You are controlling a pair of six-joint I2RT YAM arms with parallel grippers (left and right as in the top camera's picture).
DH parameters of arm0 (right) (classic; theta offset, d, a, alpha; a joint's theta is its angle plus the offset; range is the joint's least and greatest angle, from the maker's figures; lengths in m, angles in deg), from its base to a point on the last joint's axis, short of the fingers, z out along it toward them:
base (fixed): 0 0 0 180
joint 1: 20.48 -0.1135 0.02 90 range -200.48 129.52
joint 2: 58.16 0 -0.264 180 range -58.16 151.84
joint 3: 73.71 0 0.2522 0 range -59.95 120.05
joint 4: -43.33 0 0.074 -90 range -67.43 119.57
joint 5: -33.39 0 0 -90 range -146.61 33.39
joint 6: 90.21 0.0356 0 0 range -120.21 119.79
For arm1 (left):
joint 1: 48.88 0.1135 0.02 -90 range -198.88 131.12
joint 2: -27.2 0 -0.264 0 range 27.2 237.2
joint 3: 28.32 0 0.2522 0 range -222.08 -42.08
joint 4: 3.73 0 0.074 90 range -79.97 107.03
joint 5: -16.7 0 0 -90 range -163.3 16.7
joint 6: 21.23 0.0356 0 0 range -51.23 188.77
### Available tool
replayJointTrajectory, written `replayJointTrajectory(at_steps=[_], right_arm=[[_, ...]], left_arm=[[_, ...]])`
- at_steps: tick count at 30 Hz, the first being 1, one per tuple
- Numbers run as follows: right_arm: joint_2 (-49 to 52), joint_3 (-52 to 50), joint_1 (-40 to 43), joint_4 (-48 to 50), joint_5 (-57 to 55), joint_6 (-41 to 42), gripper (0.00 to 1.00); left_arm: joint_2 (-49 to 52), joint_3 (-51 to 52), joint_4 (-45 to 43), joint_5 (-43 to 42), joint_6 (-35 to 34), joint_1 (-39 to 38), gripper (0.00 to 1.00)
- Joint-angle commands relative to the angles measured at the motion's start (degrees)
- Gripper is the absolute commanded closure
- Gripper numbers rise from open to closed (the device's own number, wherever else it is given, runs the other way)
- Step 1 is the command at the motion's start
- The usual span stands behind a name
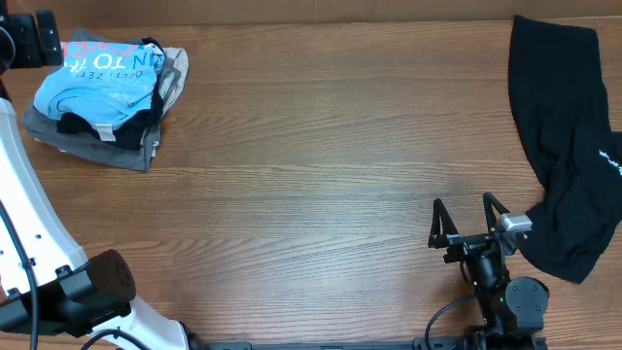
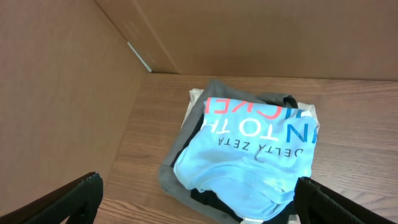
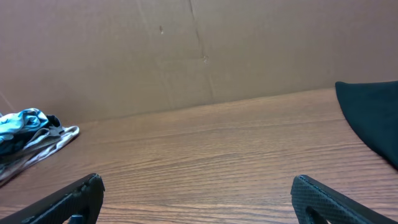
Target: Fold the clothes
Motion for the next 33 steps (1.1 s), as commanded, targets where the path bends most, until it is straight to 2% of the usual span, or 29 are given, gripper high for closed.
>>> replayJointTrajectory(at_steps=[1,6,15,19,24,29,33], right_arm=[[-0.7,-0.7,0.2,0.5,0.3,-0.2,0.0],[-0.7,-0.7,0.2,0.5,0.3,-0.2,0.0],[-0.7,-0.7,0.2,0.5,0.3,-0.2,0.0],[-0.7,-0.7,0.2,0.5,0.3,-0.2,0.0],[-0.7,-0.7,0.2,0.5,0.3,-0.2,0.0],[-0.7,-0.7,0.2,0.5,0.3,-0.2,0.0],[-0.7,-0.7,0.2,0.5,0.3,-0.2,0.0]], left_arm=[[-0.1,0.1,0.4,0.2,-0.4,-0.7,0.0],[-3.3,0.7,0.5,0.2,-0.4,-5.6,0.0],[-14.9,10.8,0.5,0.2,-0.4,-23.0,0.0],[-20.0,18.6,-0.2,0.4,0.7,-25.6,0.0],[-27.1,30.1,-1.8,0.1,1.1,-25.0,0.0],[-37.1,47.0,-13.8,-5.3,1.1,-24.9,0.0],[-48.2,67.2,-31.5,-13.2,1.1,-24.9,0.0]])
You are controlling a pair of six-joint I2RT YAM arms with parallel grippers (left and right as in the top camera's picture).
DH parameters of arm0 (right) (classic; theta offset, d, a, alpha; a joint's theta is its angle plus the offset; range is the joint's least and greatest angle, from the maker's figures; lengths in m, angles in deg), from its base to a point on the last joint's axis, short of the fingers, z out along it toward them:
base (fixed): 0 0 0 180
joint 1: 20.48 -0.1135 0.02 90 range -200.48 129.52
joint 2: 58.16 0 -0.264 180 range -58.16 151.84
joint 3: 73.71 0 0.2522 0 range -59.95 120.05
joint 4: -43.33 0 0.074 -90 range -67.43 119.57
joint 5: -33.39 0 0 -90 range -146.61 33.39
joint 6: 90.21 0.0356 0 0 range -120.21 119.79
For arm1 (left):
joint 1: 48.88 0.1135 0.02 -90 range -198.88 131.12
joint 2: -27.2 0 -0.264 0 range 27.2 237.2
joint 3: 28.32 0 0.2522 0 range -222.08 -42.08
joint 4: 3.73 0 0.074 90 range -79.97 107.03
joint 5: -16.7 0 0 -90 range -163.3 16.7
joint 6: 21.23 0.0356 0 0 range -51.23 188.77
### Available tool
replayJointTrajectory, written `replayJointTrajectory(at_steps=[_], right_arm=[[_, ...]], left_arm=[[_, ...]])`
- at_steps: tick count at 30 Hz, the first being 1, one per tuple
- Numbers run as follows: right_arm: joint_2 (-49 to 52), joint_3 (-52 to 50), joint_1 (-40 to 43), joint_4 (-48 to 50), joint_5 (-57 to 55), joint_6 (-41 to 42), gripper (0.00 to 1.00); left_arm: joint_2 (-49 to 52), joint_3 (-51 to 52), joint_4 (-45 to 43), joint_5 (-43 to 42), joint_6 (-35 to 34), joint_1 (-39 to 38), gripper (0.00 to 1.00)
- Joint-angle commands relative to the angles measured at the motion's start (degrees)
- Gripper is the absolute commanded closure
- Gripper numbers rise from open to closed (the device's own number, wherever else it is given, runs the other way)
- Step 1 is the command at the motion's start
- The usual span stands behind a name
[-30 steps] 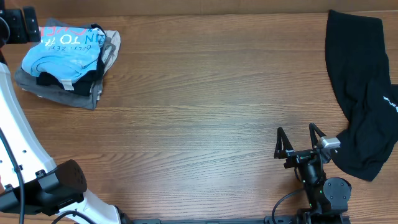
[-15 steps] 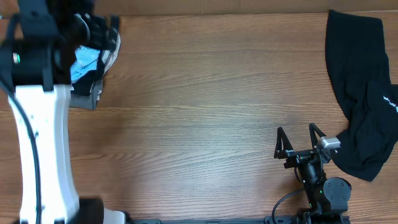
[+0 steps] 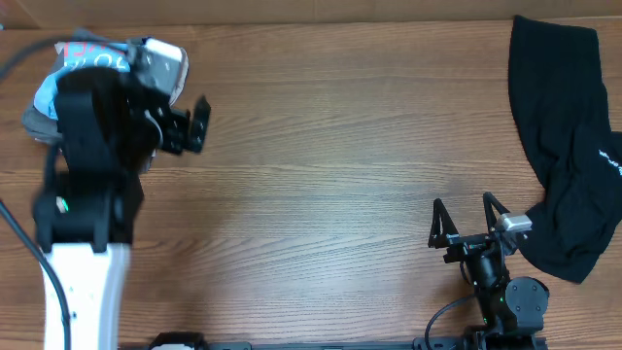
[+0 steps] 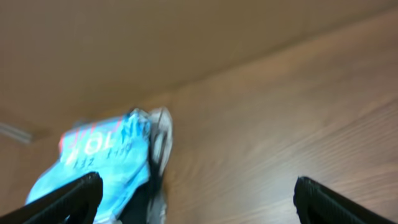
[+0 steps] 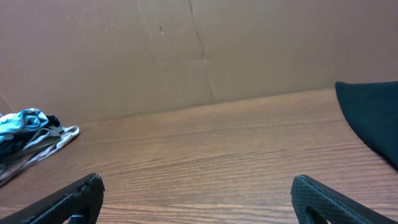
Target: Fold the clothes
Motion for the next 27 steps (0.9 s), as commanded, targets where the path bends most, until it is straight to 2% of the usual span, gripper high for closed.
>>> replayJointTrajectory(at_steps=[1,5,11,17,22,27], right_arm=[[-0.7,-0.6,0.2,0.4,0.3,-0.2,0.0],[-0.7,-0.6,0.2,0.4,0.3,-0.2,0.0],[-0.7,-0.6,0.2,0.4,0.3,-0.2,0.0],[-0.7,-0.6,0.2,0.4,0.3,-0.2,0.0],[-0.7,-0.6,0.2,0.4,0.3,-0.2,0.0],[-0.7,-0.6,0.2,0.4,0.3,-0.2,0.0]], left_arm=[[-9.7,14.5,-10.6,-8.7,0.9,0.3,0.0],[-20.8,33.1,-25.5,-12.5,0.9,0.3,0.0],[-34.4,51.5,-36.0,-13.9,-0.7,0.4,0.0],[-45.3,61.6,-38.1,-14.1,-1.5,0.9,0.0],[-51.2,66.0,-38.4,-14.3,-5.2,2.5,0.0],[-57.9,70.0,-39.1,-13.6,-5.3,3.5,0.0]])
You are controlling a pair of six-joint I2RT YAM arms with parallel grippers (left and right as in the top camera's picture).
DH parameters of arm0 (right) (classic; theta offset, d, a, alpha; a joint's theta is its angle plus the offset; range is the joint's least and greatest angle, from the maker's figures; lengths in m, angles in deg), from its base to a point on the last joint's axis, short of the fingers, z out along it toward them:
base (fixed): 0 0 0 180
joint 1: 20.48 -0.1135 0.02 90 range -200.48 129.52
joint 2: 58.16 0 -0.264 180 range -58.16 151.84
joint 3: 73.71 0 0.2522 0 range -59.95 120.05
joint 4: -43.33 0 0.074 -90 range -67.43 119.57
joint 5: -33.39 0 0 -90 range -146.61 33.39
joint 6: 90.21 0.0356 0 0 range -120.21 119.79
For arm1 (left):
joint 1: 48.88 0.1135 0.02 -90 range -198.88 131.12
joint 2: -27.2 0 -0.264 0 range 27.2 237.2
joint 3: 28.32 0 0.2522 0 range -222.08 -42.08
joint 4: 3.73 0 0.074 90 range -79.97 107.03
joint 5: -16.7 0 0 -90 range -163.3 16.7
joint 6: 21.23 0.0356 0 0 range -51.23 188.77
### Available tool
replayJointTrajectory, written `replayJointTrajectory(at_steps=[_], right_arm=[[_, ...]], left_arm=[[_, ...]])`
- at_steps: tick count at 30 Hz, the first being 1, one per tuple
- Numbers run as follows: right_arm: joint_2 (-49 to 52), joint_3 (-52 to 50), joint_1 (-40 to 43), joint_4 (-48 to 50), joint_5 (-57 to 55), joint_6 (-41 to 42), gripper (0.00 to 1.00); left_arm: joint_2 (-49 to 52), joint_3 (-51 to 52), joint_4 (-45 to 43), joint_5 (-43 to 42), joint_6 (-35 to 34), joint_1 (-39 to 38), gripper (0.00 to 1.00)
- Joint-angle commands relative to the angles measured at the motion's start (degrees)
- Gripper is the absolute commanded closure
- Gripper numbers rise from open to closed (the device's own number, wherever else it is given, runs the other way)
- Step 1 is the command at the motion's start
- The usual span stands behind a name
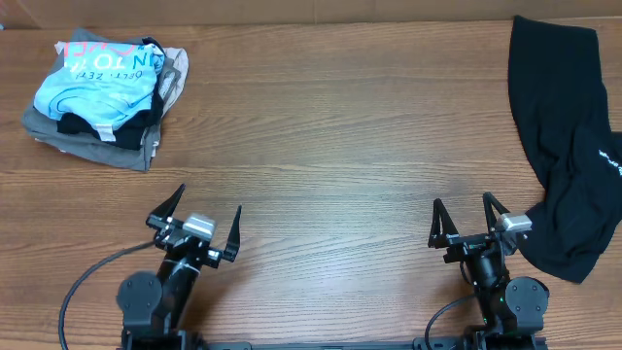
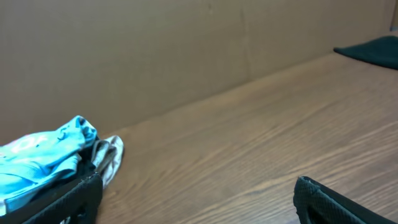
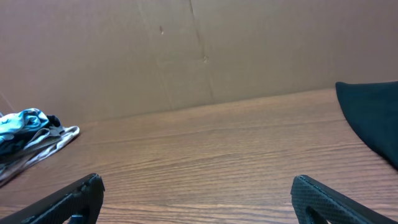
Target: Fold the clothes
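Observation:
A stack of folded clothes, light blue printed shirt on top, lies at the table's far left corner, also seen as the stack and the stack. A crumpled black garment is spread along the right edge, its corner showing as the black garment. My left gripper rests open near the front left, empty. The right gripper stands open near the front right, just left of the black garment's lower end, holding nothing.
A brown cardboard wall backs the wooden table. Bare wood stretches between the stack and the black garment.
My left arm has moved from beside the folded stack at the far left down to the front edge, where its gripper rests open. The right arm and both garments have not moved.
First my left gripper hung open right over the folded stack in the far left corner. Then it was just right of the stack, pointing across the table. Now it sits low at the front left, open. The right gripper stayed put throughout.

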Motion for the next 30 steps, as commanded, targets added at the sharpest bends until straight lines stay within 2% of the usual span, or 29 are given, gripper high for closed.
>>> replayJointTrajectory(at_steps=[1,9,16,20,30], right_arm=[[-0.7,-0.6,0.2,0.4,0.3,-0.2,0.0],[-0.7,-0.6,0.2,0.4,0.3,-0.2,0.0],[-0.7,-0.6,0.2,0.4,0.3,-0.2,0.0],[-0.7,-0.6,0.2,0.4,0.3,-0.2,0.0],[-0.7,-0.6,0.2,0.4,0.3,-0.2,0.0]], left_arm=[[-4.9,3.3,-1.1,0.1,-1.7,0.7,0.0],[-11.5,8.0,-3.5,1.7,-1.7,0.7,0.0],[-11.6,8.3,-1.9,2.0,-1.7,0.6,0.0],[-11.6,8.3,2.7,2.3,-2.2,0.6,0.0],[-11.6,8.3,2.5,2.6,-4.3,0.6,0.0]])
